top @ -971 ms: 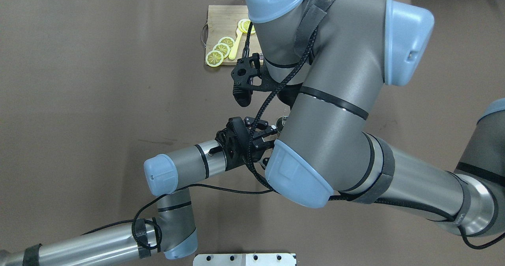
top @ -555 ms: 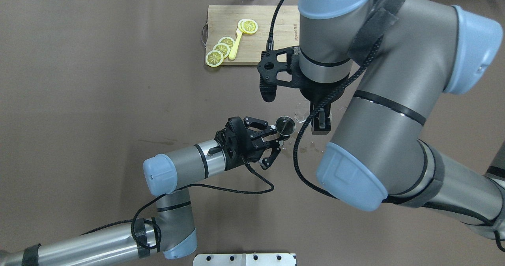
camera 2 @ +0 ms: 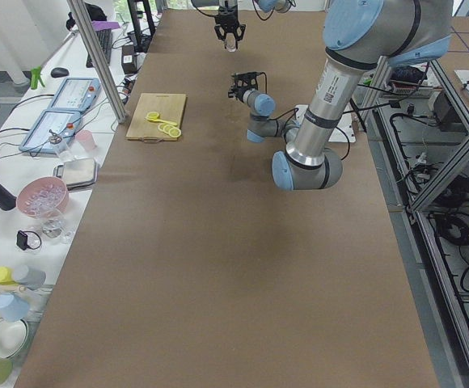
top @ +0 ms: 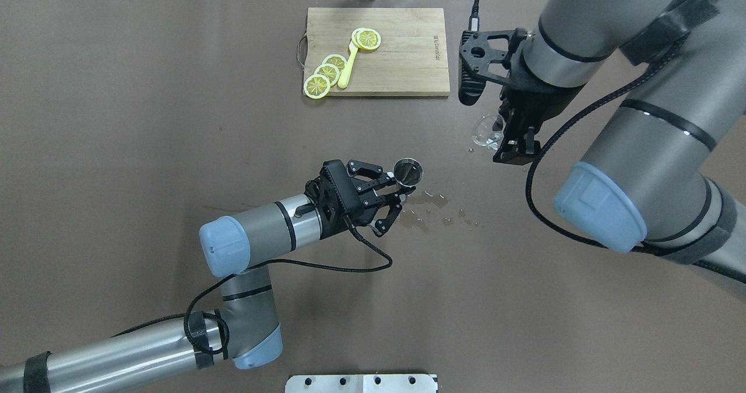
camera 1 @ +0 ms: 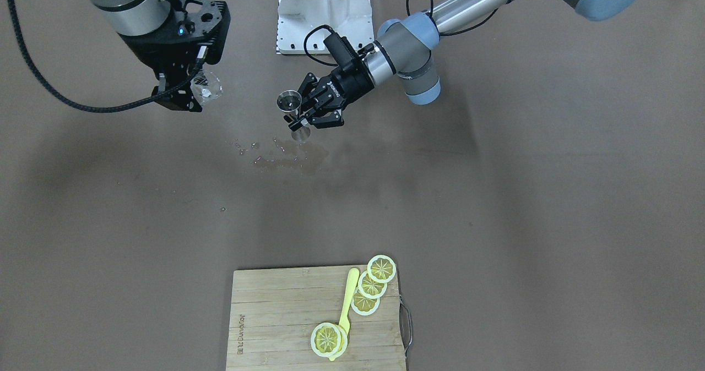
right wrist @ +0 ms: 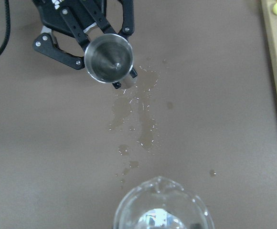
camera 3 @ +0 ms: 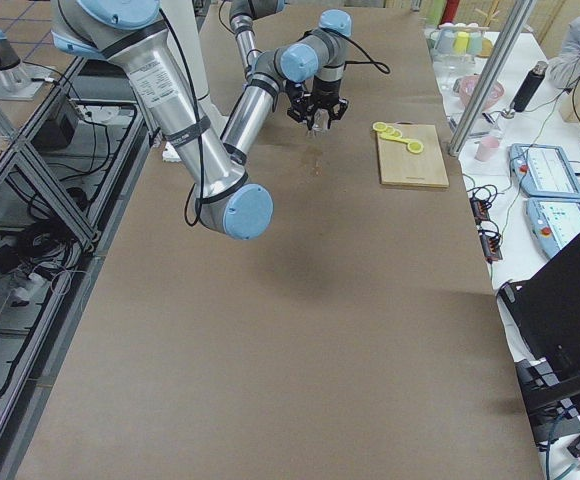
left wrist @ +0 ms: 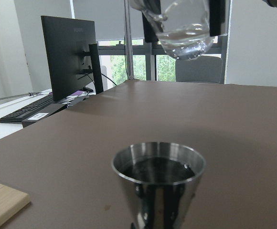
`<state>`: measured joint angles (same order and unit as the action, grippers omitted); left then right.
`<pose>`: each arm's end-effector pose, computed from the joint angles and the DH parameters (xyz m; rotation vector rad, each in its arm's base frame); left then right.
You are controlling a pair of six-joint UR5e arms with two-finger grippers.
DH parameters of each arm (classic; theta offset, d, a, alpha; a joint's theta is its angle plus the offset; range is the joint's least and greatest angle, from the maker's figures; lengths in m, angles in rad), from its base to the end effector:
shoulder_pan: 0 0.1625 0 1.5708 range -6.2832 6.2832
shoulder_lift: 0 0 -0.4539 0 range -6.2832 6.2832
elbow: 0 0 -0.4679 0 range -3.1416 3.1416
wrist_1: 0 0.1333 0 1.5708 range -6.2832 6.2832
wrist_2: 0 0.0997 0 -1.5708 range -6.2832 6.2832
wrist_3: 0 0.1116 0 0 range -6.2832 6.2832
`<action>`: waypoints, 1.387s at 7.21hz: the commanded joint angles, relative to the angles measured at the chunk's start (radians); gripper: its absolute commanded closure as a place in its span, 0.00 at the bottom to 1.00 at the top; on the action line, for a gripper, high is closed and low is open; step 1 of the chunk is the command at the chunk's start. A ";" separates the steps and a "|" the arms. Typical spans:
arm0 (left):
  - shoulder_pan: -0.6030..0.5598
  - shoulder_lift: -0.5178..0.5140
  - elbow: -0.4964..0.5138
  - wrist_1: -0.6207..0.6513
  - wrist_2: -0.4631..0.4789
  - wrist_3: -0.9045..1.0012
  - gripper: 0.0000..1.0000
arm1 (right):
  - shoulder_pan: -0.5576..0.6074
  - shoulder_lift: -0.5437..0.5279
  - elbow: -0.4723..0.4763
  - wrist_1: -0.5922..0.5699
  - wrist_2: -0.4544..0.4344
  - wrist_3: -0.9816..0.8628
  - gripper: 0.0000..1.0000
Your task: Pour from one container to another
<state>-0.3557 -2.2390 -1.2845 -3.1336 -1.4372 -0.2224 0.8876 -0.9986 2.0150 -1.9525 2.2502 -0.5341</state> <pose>0.6814 -0.4112 0.2112 1.5466 1.2332 0.5254 -0.3448 -0.5237 0.1571 0.6068 -0.7593 -1.3437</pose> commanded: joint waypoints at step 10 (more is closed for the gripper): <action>-0.233 0.320 -0.223 -0.025 -0.003 -0.015 1.00 | 0.189 -0.057 -0.489 1.181 0.293 0.501 1.00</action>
<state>-0.5849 -1.9387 -1.5062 -3.1577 -1.4417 -0.2364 1.0814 -1.0521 1.5501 -0.9107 2.5473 -0.1655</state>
